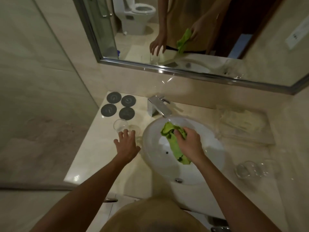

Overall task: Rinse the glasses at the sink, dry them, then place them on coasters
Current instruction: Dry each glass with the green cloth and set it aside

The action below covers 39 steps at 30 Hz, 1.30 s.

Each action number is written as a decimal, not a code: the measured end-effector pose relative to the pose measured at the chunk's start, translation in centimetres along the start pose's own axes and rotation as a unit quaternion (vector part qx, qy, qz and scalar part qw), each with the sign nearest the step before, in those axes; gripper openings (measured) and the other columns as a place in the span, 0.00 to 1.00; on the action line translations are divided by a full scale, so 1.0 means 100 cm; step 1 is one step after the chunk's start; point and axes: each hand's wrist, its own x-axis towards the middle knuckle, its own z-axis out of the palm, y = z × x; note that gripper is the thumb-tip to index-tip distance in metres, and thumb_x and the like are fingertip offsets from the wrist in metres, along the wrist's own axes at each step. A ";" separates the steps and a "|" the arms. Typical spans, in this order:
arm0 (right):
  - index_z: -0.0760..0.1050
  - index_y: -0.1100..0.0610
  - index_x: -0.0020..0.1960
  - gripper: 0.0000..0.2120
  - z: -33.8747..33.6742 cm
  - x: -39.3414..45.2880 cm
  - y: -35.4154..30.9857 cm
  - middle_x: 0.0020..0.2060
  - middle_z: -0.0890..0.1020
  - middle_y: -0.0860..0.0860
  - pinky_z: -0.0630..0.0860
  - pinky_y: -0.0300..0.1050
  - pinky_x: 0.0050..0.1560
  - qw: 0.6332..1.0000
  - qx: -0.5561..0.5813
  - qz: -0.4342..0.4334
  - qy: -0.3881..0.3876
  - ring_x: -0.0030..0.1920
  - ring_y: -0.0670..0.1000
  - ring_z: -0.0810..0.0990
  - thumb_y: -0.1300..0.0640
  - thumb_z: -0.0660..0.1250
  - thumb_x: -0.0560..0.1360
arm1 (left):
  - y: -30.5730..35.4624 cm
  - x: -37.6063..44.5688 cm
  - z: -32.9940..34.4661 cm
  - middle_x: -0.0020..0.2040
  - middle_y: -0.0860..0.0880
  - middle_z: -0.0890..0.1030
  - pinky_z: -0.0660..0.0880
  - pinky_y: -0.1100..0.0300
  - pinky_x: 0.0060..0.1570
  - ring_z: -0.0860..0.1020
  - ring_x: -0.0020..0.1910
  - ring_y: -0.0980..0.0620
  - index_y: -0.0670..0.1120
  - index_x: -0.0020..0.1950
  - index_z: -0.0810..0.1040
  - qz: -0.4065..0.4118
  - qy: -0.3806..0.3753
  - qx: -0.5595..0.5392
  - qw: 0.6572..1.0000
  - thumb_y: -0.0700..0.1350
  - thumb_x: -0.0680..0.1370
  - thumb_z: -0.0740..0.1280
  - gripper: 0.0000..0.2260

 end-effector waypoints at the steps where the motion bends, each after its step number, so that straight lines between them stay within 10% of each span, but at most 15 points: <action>1: 0.72 0.59 0.40 0.15 0.004 -0.001 -0.002 0.32 0.73 0.48 0.65 0.44 0.33 1.000 -0.010 0.002 0.006 0.38 0.52 0.73 0.51 0.64 0.81 | -0.007 0.001 0.003 0.77 0.44 0.57 0.67 0.39 0.65 0.59 0.73 0.38 0.52 0.77 0.59 -0.005 -0.007 -0.012 1.000 0.54 0.75 0.71 0.34; 9: 0.81 0.55 0.47 0.04 0.017 -0.007 -0.001 0.43 0.84 0.49 0.81 0.53 0.49 0.989 0.101 0.107 -0.008 0.46 0.52 0.83 0.61 0.68 0.74 | -0.014 0.010 0.013 0.78 0.40 0.52 0.72 0.36 0.60 0.60 0.70 0.31 0.50 0.77 0.58 0.011 -0.010 -0.071 0.997 0.46 0.75 0.74 0.35; 13: 0.80 0.58 0.45 0.02 0.011 -0.018 0.002 0.39 0.83 0.51 0.76 0.43 0.41 0.990 0.076 0.114 0.024 0.42 0.53 0.81 0.62 0.71 0.72 | -0.013 0.015 0.018 0.77 0.41 0.53 0.73 0.37 0.60 0.60 0.71 0.31 0.50 0.75 0.59 0.029 0.000 -0.029 0.999 0.46 0.74 0.75 0.35; 18: 0.68 0.59 0.32 0.21 0.001 -0.021 0.015 0.28 0.70 0.52 0.65 0.40 0.29 0.980 0.127 0.149 0.035 0.31 0.50 0.70 0.51 0.74 0.75 | -0.003 0.010 0.024 0.71 0.42 0.64 0.74 0.39 0.57 0.64 0.66 0.35 0.51 0.73 0.61 0.063 0.006 -0.021 0.998 0.45 0.75 0.73 0.31; 26: 0.67 0.62 0.35 0.23 -0.016 -0.022 0.032 0.31 0.69 0.55 0.66 0.46 0.37 0.974 0.147 0.159 0.068 0.34 0.52 0.70 0.47 0.64 0.80 | 0.039 0.000 0.005 0.56 0.43 0.74 0.70 0.46 0.57 0.70 0.57 0.41 0.49 0.66 0.69 0.034 0.030 -0.237 0.971 0.52 0.69 0.76 0.29; 30: 0.74 0.69 0.47 0.23 -0.028 -0.023 0.038 0.40 0.78 0.65 0.73 0.46 0.39 0.963 0.187 0.179 0.070 0.38 0.53 0.76 0.46 0.63 0.80 | 0.075 -0.005 -0.020 0.52 0.47 0.79 0.80 0.51 0.45 0.79 0.47 0.47 0.50 0.59 0.72 -0.066 -0.039 -0.475 0.876 0.58 0.67 0.73 0.25; 39: 0.76 0.69 0.47 0.21 -0.048 -0.029 0.047 0.37 0.79 0.58 0.74 0.46 0.40 0.937 0.249 0.212 0.125 0.38 0.54 0.78 0.48 0.64 0.80 | 0.126 -0.026 -0.025 0.47 0.38 0.76 0.65 0.64 0.26 0.68 0.28 0.50 0.41 0.52 0.73 -0.287 -0.303 -0.750 0.513 0.57 0.74 0.68 0.19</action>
